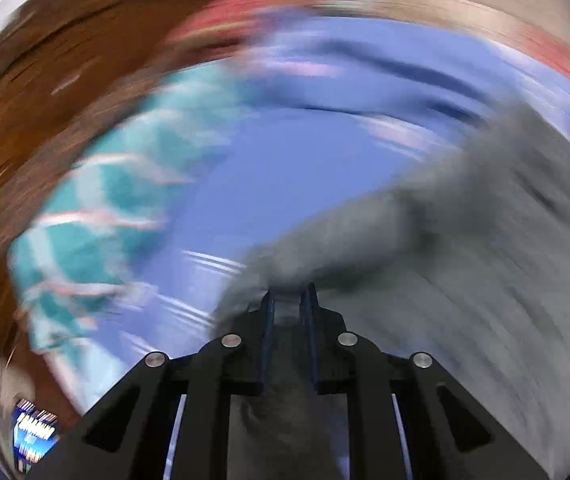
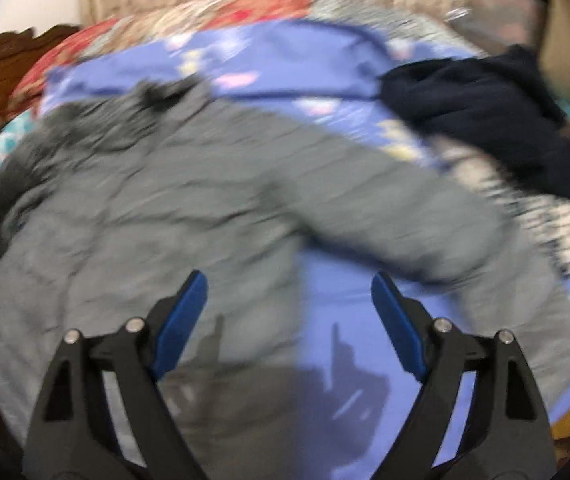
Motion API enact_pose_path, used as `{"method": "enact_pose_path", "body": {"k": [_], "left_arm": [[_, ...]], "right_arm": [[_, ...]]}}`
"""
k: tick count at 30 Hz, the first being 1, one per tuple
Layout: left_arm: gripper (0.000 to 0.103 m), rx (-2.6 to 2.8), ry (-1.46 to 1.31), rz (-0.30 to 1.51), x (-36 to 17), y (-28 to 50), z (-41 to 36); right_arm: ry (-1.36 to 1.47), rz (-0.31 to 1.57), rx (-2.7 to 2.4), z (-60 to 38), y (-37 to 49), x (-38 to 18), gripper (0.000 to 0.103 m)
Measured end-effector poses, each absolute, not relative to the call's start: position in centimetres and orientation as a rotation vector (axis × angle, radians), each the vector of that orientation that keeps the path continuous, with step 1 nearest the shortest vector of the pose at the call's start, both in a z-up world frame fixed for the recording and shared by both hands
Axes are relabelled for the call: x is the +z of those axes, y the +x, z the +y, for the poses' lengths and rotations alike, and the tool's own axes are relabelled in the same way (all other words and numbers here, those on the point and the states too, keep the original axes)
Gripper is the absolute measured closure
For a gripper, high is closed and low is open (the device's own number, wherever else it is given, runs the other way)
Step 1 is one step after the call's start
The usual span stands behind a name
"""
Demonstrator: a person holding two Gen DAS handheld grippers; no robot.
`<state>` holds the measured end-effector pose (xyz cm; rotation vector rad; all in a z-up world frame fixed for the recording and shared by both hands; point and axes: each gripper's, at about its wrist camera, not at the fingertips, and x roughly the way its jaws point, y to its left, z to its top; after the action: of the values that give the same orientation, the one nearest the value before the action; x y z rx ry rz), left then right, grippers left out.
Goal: Fold large clothes
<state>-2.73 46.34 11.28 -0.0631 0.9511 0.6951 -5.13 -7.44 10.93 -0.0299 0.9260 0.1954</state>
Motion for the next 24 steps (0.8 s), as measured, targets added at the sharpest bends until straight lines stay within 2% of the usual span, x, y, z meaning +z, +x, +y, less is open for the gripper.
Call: {"method": "enact_pose_path", "body": {"k": [3, 6, 10, 14, 21, 24], "left_arm": [[0.064, 0.805, -0.293, 0.924, 13.2, -4.1, 52.3], [0.064, 0.695, -0.327, 0.84, 15.2, -7.9, 51.6], [0.064, 0.468, -0.265, 0.888, 13.9, -13.1, 46.8], [0.064, 0.192, -0.276, 1.001, 10.9, -17.7, 41.7], [0.063, 0.02, -0.209, 1.141, 6.5, -18.9, 35.0], [0.063, 0.03, -0.198, 1.168, 5.5, -18.3, 33.5]], "right_arm": [[-0.065, 0.918, 0.275, -4.8, -5.6, 10.9, 0.022], [-0.102, 0.911, 0.313, -3.7, -6.1, 11.0, 0.022], [-0.061, 0.945, 0.268, -5.7, -6.3, 10.2, 0.022], [0.092, 1.015, 0.213, -11.8, -4.3, 8.8, 0.022], [0.33, 1.106, 0.17, -16.5, -3.9, 5.6, 0.022], [0.414, 1.164, 0.224, -16.8, -3.3, 4.3, 0.035]]}}
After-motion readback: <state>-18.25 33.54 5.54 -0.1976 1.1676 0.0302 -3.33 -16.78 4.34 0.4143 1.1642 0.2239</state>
